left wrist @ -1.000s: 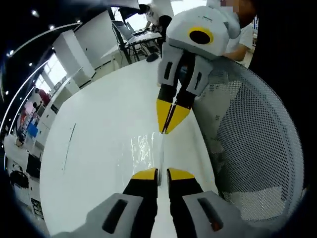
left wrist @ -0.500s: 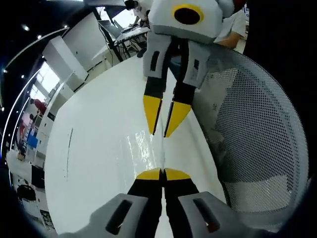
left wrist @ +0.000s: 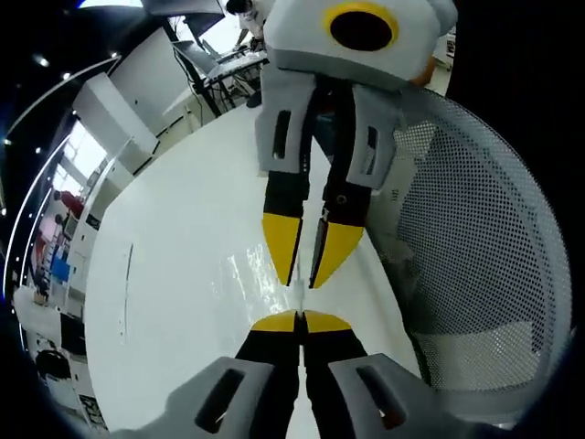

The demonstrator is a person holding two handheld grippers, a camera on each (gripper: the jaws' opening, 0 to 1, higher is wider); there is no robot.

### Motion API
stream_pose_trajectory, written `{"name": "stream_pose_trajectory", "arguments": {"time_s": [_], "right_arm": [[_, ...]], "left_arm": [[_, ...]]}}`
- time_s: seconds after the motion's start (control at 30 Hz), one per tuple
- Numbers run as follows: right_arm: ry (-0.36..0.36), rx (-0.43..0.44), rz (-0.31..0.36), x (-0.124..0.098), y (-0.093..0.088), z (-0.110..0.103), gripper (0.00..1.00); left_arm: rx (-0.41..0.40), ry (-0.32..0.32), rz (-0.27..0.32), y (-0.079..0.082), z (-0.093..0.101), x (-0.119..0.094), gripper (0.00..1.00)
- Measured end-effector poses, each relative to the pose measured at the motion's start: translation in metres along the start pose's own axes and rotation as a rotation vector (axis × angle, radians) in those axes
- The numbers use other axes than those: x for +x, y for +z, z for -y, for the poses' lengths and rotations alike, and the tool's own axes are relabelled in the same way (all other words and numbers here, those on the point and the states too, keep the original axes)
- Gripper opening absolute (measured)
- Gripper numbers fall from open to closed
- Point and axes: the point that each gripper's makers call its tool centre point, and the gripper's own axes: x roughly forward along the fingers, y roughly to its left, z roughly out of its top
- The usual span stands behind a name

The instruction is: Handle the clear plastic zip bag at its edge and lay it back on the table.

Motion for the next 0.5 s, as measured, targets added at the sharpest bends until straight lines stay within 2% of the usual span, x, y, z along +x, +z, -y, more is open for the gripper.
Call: {"name": "stream_pose_trajectory", "arguments": {"time_s": [0.17,0.23,0.3,0.5], "right_arm": [[0.019,-0.018,-0.009,0.006,-0.002,-0.002,0.03],[0.035,-0.072,-0.027,0.007,-0.004,-0.004,0.00],[0.042,-0.052,-0.028,0.006,-0.005,-0.002,0.00],[0.057,-0.054,-0.048,0.002,-0.011,0.002,0.00]], "left_arm": [[0.005,-0.022,-0.036,0.000,0.003,0.002,0.00],[-0.004,-0.016,-0.045,0.003,0.003,0.004,0.00],[-0.009,-0.010,-0.055,0.004,0.002,0.005,0.00],[-0.043,0.025,-0.036,0.008,-0.001,0.008,0.00]]}}
